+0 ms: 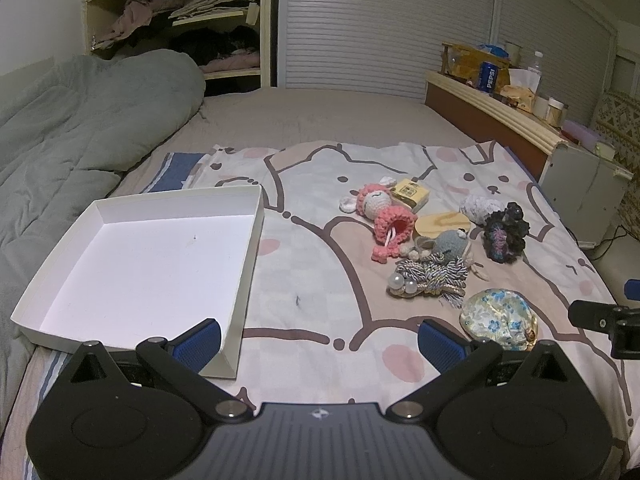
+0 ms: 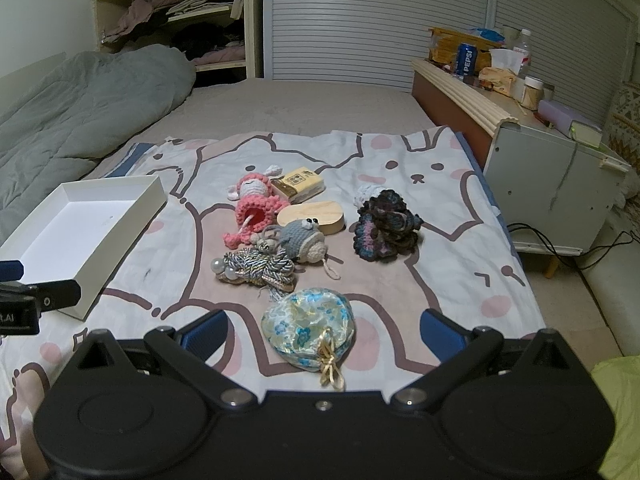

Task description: Organize objects

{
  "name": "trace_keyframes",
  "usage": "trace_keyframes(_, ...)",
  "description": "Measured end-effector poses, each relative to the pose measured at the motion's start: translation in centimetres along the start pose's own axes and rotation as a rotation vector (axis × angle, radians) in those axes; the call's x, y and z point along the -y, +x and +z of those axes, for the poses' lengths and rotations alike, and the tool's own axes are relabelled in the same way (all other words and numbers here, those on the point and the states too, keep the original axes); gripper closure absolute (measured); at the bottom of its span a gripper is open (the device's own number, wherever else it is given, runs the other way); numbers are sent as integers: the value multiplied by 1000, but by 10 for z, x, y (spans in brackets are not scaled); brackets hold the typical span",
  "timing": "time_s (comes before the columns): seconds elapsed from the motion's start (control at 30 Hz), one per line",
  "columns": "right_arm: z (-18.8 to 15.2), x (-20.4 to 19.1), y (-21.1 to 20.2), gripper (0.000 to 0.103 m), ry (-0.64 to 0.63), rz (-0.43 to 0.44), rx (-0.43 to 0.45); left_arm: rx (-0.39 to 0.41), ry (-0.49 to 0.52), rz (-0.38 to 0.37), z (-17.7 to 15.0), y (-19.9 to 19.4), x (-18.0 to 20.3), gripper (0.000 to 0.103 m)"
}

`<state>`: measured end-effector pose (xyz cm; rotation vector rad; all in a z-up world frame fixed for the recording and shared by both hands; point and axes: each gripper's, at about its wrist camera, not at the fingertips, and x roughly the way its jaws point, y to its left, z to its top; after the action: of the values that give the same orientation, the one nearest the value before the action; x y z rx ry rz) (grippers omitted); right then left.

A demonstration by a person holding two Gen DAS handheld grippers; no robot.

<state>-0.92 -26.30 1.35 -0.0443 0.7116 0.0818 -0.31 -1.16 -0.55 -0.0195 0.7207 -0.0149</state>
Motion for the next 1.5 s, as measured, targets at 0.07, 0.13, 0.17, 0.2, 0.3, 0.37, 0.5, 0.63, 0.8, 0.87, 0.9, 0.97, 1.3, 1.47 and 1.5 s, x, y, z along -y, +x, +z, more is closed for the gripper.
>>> trace_keyframes(0.07,1,-1,2,0,-11,0,2,1,3,10,1,1,1,0)
trace_keyframes(0.13,2,0,4,0,-23,2,8,8,18,21,2,3,4,0)
trace_keyframes(0.17,3,1,6,0,-29,5,8,8,21,21,3,4,5,0)
trace_keyframes(0.2,6,1,7,0,-33,5,8,7,27,18,3,5,6,0)
trace_keyframes(0.3,9,3,14,0,-49,12,6,11,29,-2,3,8,9,0)
trace_keyframes(0.37,9,5,19,0,-67,13,2,7,27,-10,3,12,10,0)
trace_keyframes(0.5,10,10,34,0,-100,20,-15,-8,23,-8,3,21,11,0)
trace_keyframes(0.63,12,15,53,0,-115,51,-51,15,0,-8,2,26,13,0)
trace_keyframes(0.8,11,16,74,0,-182,101,-77,-4,-18,-41,3,42,17,0)
trace_keyframes(0.87,8,15,84,0,-228,101,-83,-20,-25,-52,3,49,19,0)
trace_keyframes(0.9,6,15,89,0,-250,112,-88,-24,-27,-56,4,53,21,0)
trace_keyframes(0.97,2,15,98,0,-275,147,-101,-30,-35,-67,5,60,24,0)
trace_keyframes(1.3,-6,15,125,0,-292,287,-123,-44,-40,-201,13,94,42,0)
trace_keyframes(1.47,-15,16,138,0,-294,301,-158,-50,-9,-232,21,119,61,0)
trace_keyframes(1.5,-17,16,140,0,-296,301,-167,-52,1,-238,23,125,65,0)
